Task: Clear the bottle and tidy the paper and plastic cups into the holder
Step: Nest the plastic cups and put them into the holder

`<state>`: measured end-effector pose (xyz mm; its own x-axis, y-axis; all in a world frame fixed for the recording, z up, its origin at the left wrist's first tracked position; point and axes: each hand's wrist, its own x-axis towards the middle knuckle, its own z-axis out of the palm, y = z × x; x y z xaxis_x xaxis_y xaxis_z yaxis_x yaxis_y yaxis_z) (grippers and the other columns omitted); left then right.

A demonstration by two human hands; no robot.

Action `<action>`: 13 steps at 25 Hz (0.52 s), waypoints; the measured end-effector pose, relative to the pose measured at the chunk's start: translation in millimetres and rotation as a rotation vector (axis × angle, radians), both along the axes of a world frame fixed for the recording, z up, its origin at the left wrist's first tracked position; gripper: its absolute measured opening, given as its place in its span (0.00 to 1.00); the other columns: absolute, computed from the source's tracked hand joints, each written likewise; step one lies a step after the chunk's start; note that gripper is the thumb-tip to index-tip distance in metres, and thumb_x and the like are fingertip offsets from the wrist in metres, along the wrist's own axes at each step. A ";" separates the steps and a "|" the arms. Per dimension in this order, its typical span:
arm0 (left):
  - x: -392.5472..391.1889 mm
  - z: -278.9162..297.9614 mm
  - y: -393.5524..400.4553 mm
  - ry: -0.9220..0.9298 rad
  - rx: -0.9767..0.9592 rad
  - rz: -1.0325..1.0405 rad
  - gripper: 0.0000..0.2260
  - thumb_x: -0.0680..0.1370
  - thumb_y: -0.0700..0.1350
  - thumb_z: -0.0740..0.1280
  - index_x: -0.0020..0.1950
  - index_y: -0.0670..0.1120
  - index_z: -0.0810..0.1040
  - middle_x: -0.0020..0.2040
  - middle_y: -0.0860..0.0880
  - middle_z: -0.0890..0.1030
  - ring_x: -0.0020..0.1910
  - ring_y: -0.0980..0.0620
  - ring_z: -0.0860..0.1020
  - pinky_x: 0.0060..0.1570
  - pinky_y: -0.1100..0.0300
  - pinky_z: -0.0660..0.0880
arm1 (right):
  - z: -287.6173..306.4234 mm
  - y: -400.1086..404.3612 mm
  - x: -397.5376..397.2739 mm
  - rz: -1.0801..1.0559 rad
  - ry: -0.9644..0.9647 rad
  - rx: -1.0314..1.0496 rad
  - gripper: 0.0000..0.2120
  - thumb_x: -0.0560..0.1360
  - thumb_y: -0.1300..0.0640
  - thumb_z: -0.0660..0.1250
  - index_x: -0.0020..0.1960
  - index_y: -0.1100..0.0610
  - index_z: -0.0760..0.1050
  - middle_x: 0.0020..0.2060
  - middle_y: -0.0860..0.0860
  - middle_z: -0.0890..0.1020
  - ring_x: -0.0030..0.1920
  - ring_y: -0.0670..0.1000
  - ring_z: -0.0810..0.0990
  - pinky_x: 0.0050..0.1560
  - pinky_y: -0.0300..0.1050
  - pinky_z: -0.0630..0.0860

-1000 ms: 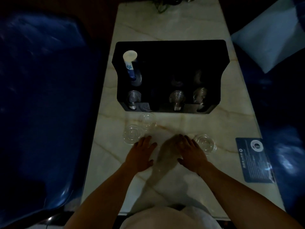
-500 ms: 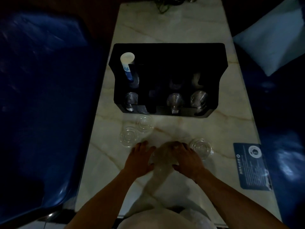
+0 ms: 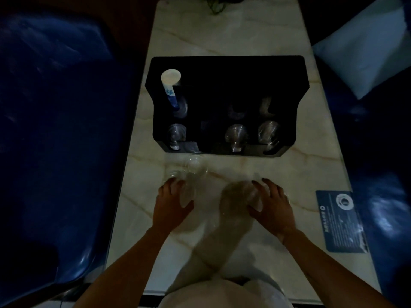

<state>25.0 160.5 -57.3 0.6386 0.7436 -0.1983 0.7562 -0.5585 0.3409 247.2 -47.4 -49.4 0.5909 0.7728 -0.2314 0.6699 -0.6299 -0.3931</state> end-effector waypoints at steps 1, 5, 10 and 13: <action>0.0 -0.1 4.6 0.004 0.016 0.036 0.35 0.68 0.56 0.75 0.71 0.45 0.69 0.69 0.40 0.70 0.65 0.39 0.71 0.58 0.45 0.75 | -0.5 -1.5 2.4 -0.028 0.003 -0.020 0.39 0.68 0.44 0.73 0.75 0.49 0.63 0.73 0.55 0.65 0.71 0.60 0.64 0.67 0.58 0.68; 0.6 -5.5 23.5 -0.016 0.043 0.060 0.34 0.68 0.54 0.78 0.66 0.39 0.71 0.65 0.35 0.74 0.60 0.35 0.76 0.52 0.42 0.77 | -7.0 -9.5 6.2 -0.083 -0.016 -0.062 0.39 0.69 0.44 0.74 0.75 0.50 0.62 0.73 0.57 0.65 0.71 0.61 0.65 0.65 0.58 0.70; -0.2 -12.2 39.2 0.050 -0.046 0.053 0.37 0.69 0.55 0.76 0.72 0.42 0.66 0.71 0.39 0.68 0.67 0.37 0.70 0.58 0.42 0.74 | -13.4 -15.1 8.2 -0.107 -0.035 -0.095 0.38 0.68 0.45 0.74 0.74 0.51 0.64 0.72 0.57 0.67 0.70 0.62 0.65 0.63 0.58 0.70; -1.8 -12.0 37.7 -0.004 -0.083 0.067 0.41 0.68 0.53 0.78 0.74 0.44 0.63 0.71 0.39 0.68 0.67 0.37 0.69 0.58 0.41 0.74 | -15.0 -19.4 6.9 -0.133 -0.056 -0.097 0.39 0.66 0.44 0.75 0.73 0.50 0.65 0.71 0.57 0.68 0.70 0.64 0.63 0.63 0.62 0.69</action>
